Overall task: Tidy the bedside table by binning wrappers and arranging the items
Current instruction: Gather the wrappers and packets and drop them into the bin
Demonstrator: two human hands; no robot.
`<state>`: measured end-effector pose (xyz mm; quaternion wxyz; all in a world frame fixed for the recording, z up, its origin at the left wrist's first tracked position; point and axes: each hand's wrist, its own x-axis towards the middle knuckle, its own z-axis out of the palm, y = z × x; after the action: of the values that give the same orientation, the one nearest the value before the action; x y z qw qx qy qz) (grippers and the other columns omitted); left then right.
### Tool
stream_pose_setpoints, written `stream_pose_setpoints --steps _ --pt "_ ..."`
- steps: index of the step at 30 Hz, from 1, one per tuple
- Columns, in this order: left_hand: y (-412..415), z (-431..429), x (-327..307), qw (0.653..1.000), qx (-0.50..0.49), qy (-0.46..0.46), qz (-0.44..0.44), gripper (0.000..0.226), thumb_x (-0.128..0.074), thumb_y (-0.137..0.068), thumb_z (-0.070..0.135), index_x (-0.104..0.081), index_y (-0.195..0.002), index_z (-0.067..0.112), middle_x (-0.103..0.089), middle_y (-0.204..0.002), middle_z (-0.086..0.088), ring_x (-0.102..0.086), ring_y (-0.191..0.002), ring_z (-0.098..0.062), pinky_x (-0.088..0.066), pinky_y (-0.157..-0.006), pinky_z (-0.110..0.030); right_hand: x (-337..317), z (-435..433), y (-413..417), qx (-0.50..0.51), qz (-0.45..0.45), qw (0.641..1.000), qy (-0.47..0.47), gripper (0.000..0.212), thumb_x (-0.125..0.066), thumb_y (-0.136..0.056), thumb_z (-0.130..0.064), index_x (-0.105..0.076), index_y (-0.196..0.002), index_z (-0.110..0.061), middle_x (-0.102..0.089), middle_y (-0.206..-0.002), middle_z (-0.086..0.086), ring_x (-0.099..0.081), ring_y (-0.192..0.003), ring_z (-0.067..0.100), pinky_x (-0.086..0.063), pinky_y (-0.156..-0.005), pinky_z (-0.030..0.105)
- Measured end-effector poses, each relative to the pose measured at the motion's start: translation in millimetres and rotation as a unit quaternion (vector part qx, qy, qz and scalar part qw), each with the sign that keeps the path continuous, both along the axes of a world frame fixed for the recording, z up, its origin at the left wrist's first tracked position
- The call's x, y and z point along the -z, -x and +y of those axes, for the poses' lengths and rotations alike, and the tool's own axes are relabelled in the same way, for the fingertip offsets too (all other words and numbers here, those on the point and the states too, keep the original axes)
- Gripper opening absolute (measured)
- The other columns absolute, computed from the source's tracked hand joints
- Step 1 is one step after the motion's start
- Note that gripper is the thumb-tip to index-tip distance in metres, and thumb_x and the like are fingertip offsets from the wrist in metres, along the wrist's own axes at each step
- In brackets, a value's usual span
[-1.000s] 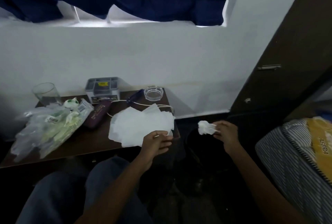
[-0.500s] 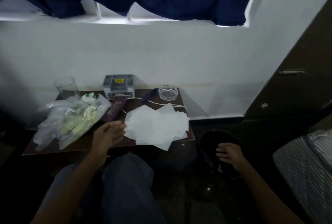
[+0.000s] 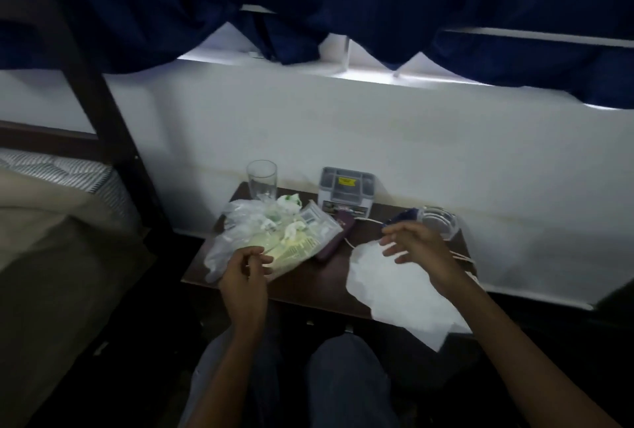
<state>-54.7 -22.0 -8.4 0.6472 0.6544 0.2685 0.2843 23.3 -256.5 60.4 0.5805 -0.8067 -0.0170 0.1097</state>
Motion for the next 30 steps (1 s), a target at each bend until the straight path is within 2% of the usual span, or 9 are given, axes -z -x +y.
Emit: stream_pose_setpoints --steps 2,5,8,11,15,17,22,26,30 --pt "-6.7 8.2 2.3 1.000 -0.008 -0.007 0.009 0.034 -0.043 -0.086 -0.002 -0.058 -0.076 0.026 -0.067 -0.072 -0.003 -0.061 -0.054 -0.011 -0.049 -0.059 -0.035 -7.2 40.6 -14.5 -0.044 -0.046 0.997 0.040 0.016 -0.052 -0.089 -0.003 -0.067 -0.089 -0.009 -0.069 -0.086 0.011 -0.062 -0.068 0.017 -0.045 -0.059 0.021" --pt "-16.4 17.1 5.8 0.999 0.000 0.002 0.032 0.032 -0.045 -0.087 0.001 -0.058 -0.076 0.028 -0.068 -0.074 0.000 -0.063 -0.058 -0.009 -0.051 -0.063 -0.036 -1.6 94.1 -40.9 -0.130 -0.157 0.963 0.179 0.018 -0.059 -0.084 -0.004 -0.070 -0.099 -0.004 -0.069 -0.097 0.007 -0.063 -0.087 0.016 -0.047 -0.074 0.015" --pt "-23.7 23.9 10.6 0.999 -0.005 0.012 0.038 0.028 -0.046 -0.089 0.005 -0.058 -0.077 0.027 -0.068 -0.075 0.005 -0.065 -0.066 -0.015 -0.053 -0.069 -0.037 14.7 135.9 -64.4 -0.209 -0.227 0.862 0.402 0.028 -0.057 -0.087 -0.023 -0.066 -0.112 -0.014 -0.064 -0.118 0.004 -0.052 -0.114 0.024 -0.038 -0.099 0.038" --pt "-27.6 28.0 15.1 0.999 -0.007 0.012 0.033 0.022 -0.048 -0.089 0.005 -0.061 -0.082 0.021 -0.068 -0.078 0.010 -0.066 -0.079 -0.015 -0.053 -0.070 -0.034 27.8 163.5 -81.8 -0.249 -0.213 0.754 0.570 0.046 -0.055 -0.083 -0.047 -0.060 -0.119 -0.018 -0.052 -0.126 0.007 -0.039 -0.122 0.029 -0.025 -0.102 0.045" --pt "-31.6 30.0 18.7 0.999 0.003 0.022 0.031 0.026 -0.049 -0.089 0.005 -0.061 -0.079 0.025 -0.069 -0.079 0.010 -0.066 -0.080 -0.007 -0.052 -0.071 -0.030 46.8 177.2 -97.5 -0.271 -0.176 0.704 0.632 0.060 -0.059 -0.075 -0.061 -0.058 -0.117 -0.018 -0.047 -0.130 0.009 -0.034 -0.125 0.031 -0.021 -0.106 0.048" --pt "-33.1 29.9 20.2 0.999 0.015 0.032 0.031 0.028 -0.048 -0.090 0.004 -0.061 -0.078 0.026 -0.070 -0.078 0.006 -0.067 -0.075 -0.011 -0.053 -0.071 -0.033 54.8 178.0 -100.6 -0.271 -0.167 0.710 0.629 0.053 -0.061 -0.075 -0.057 -0.060 -0.113 -0.020 -0.048 -0.128 0.008 -0.036 -0.123 0.032 -0.023 -0.104 0.048" --pt "-34.4 27.7 19.2 0.998 0.042 0.050 0.020 0.031 -0.045 -0.089 0.000 -0.060 -0.075 0.024 -0.071 -0.078 -0.001 -0.066 -0.070 -0.018 -0.052 -0.068 -0.034 58.5 172.3 -100.4 -0.231 -0.207 0.772 0.554 0.015 -0.060 -0.082 -0.031 -0.066 -0.094 -0.024 -0.059 -0.115 0.004 -0.044 -0.115 0.028 -0.027 -0.099 0.044" --pt "-33.0 26.4 18.4 0.995 0.068 0.071 0.031 0.026 -0.048 -0.090 0.001 -0.063 -0.084 0.022 -0.072 -0.089 -0.003 -0.068 -0.079 -0.020 -0.056 -0.071 -0.036 41.4 162.2 -88.4 -0.223 -0.217 0.803 0.508 0.015 -0.059 -0.084 -0.033 -0.067 -0.093 -0.024 -0.062 -0.113 -0.001 -0.044 -0.112 0.025 -0.028 -0.094 0.041" --pt "-31.9 23.2 20.2 0.992 0.126 -0.025 0.006 0.039 -0.058 -0.083 -0.002 -0.065 -0.110 0.025 -0.063 -0.119 0.008 -0.065 -0.097 -0.009 -0.055 -0.081 -0.026 22.6 148.6 -64.8 -0.251 -0.236 0.838 0.424 0.016 -0.065 -0.082 -0.031 -0.069 -0.093 -0.020 -0.061 -0.097 -0.007 -0.044 -0.105 0.019 -0.025 -0.090 0.038"
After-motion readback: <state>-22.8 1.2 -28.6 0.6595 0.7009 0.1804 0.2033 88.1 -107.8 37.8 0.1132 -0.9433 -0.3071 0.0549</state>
